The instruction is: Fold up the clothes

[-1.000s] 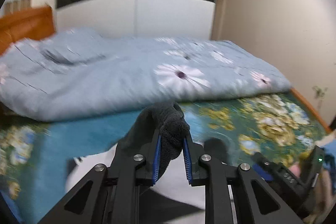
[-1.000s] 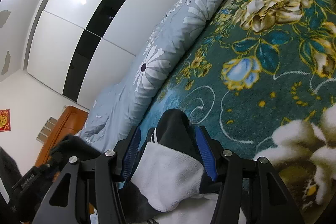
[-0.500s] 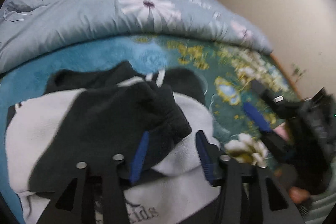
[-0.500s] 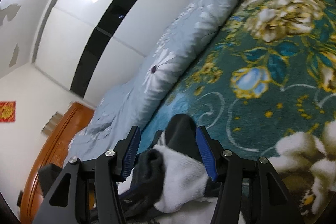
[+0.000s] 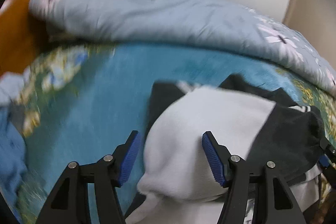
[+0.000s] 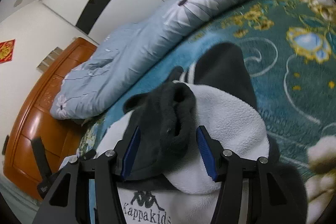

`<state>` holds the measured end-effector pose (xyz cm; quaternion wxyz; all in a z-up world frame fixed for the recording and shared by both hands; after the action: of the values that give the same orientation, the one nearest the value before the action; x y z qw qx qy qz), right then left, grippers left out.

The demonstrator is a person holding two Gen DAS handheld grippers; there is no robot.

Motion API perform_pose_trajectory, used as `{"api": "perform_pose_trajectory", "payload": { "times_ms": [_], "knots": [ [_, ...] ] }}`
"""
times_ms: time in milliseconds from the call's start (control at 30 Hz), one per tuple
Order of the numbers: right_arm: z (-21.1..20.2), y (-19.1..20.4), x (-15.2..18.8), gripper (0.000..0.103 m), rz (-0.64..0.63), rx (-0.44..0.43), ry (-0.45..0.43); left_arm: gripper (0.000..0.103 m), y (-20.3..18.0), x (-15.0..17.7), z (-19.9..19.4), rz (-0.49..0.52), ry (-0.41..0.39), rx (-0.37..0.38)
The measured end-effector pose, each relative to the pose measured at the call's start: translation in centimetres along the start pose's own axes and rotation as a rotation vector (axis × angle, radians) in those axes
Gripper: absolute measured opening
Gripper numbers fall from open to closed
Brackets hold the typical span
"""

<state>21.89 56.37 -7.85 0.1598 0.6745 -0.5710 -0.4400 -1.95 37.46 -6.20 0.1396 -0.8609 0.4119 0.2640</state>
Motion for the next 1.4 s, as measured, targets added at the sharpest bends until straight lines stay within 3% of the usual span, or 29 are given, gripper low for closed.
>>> {"api": "perform_pose_trajectory", "payload": {
  "times_ms": [33, 100, 200, 300, 400, 567, 667, 833, 900, 933, 1067, 1167, 1267, 1333, 1400],
  "knots": [
    [0.1, 0.0, 0.1, 0.053, 0.002, -0.003, -0.001, 0.066, 0.2, 0.4, 0.3, -0.011, 0.007, 0.015],
    [0.0, -0.1, -0.2, 0.019, 0.021, -0.032, -0.005, 0.068, 0.4, 0.9, 0.5, -0.025, 0.004, 0.035],
    [-1.0, 0.2, -0.6, 0.017, 0.041, -0.111, -0.028, 0.069, 0.3, 1.2, -0.1, -0.028, -0.010, 0.044],
    [-3.4, 1.0, -1.5, 0.016, 0.033, -0.168, -0.113, 0.069, 0.2, 0.7, -0.4, -0.020, -0.027, 0.064],
    [-5.0, 0.7, -2.3, 0.016, 0.007, -0.101, -0.168, 0.076, -0.3, 0.5, 0.1, 0.000, -0.016, 0.092],
    [-2.9, -3.5, -1.8, 0.017, 0.095, 0.055, -0.099, 0.077, -1.7, 1.5, 1.1, 0.048, 0.021, 0.066],
    [-1.7, -4.9, -1.4, 0.017, 0.121, 0.083, -0.066, 0.080, -1.6, 1.9, 1.8, 0.026, 0.040, 0.077],
    [-2.7, -4.2, -1.7, 0.020, 0.114, 0.074, -0.073, 0.081, -0.3, 2.6, 0.7, -0.084, 0.031, 0.178],
    [-4.0, -3.5, -2.0, 0.038, 0.095, 0.102, -0.099, 0.080, 0.5, 3.2, -0.5, -0.126, 0.025, 0.215],
    [-4.7, -3.2, -2.0, 0.042, 0.078, 0.124, -0.109, 0.080, 0.9, 3.6, -1.1, -0.140, 0.030, 0.231],
    [-7.3, -2.7, -1.5, 0.043, 0.026, 0.196, -0.103, 0.080, 2.4, 7.1, -3.3, -0.152, 0.077, 0.311],
    [-8.5, -3.8, -0.5, 0.054, 0.060, 0.224, -0.042, 0.080, 3.6, 10.2, -4.1, -0.090, 0.116, 0.283],
    [-9.6, -5.0, 1.0, 0.054, 0.124, 0.215, 0.009, 0.080, 4.8, 13.2, -5.0, -0.022, 0.128, 0.252],
    [-10.6, -5.5, 2.5, 0.054, 0.137, 0.218, 0.033, 0.080, 5.6, 15.3, -5.5, 0.000, 0.140, 0.270],
    [-12.2, -5.7, 4.3, 0.055, 0.037, 0.294, 0.001, 0.080, 6.0, 16.9, -6.3, 0.017, 0.120, 0.301]
  ]
}}
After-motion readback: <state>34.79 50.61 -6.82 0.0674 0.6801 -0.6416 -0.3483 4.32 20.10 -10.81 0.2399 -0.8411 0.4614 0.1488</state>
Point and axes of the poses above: each gripper's, at about its wrist camera, not at the fingertips, and z roughly the way its jaws point, y to its left, x to its underside, the point moved 6 cm from there along z, roughly the way its jaws point, and after that the axes turned 6 degrees about z, right-handed, at the moved point
